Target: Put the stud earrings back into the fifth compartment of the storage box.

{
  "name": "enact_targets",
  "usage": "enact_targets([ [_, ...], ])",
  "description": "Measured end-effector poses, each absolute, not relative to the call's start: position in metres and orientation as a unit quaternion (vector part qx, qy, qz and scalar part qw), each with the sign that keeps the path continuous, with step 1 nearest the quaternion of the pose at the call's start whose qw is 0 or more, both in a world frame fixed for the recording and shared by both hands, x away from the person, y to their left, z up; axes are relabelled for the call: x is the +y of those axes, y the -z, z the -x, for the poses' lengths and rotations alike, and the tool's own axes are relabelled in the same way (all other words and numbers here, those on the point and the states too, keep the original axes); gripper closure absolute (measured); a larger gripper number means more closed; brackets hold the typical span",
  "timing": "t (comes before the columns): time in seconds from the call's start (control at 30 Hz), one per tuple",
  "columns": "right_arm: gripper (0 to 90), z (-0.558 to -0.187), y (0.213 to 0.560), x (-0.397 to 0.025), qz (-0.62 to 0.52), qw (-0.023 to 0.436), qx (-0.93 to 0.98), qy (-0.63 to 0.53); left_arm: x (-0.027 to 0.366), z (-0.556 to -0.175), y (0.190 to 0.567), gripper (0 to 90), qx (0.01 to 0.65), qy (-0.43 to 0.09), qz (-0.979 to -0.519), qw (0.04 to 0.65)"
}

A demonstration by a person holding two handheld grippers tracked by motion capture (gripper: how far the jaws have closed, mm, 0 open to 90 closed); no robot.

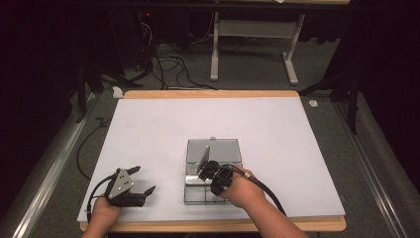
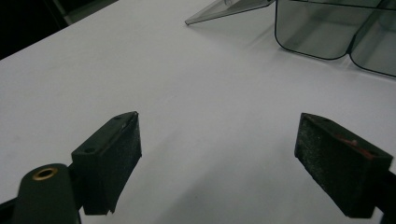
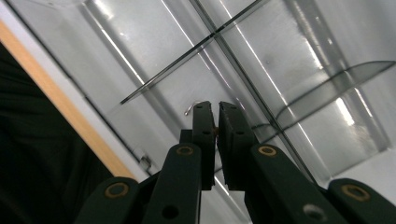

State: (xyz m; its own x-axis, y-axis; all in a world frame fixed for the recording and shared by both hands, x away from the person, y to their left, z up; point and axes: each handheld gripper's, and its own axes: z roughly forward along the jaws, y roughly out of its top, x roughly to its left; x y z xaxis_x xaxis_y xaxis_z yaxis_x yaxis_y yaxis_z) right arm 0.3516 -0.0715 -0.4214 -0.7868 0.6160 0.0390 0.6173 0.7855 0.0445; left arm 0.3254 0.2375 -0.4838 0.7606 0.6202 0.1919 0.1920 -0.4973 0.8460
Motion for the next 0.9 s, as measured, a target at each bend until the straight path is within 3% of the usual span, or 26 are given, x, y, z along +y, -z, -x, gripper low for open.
enact_targets([
  [0.5, 83.5, -0.356, 0.434, -0.069, 0.332, 0.010, -0.943, 0.022, 0.238, -0.325, 0.484, 15.0, 0.242, -0.245, -0.831, 0.438],
  [0.9, 79.6, -0.355, 0.411, -0.079, 0.342, 0.002, -0.939, 0.047, 0.238, -0.326, 0.484, 15.0, 0.245, -0.243, -0.829, 0.439],
])
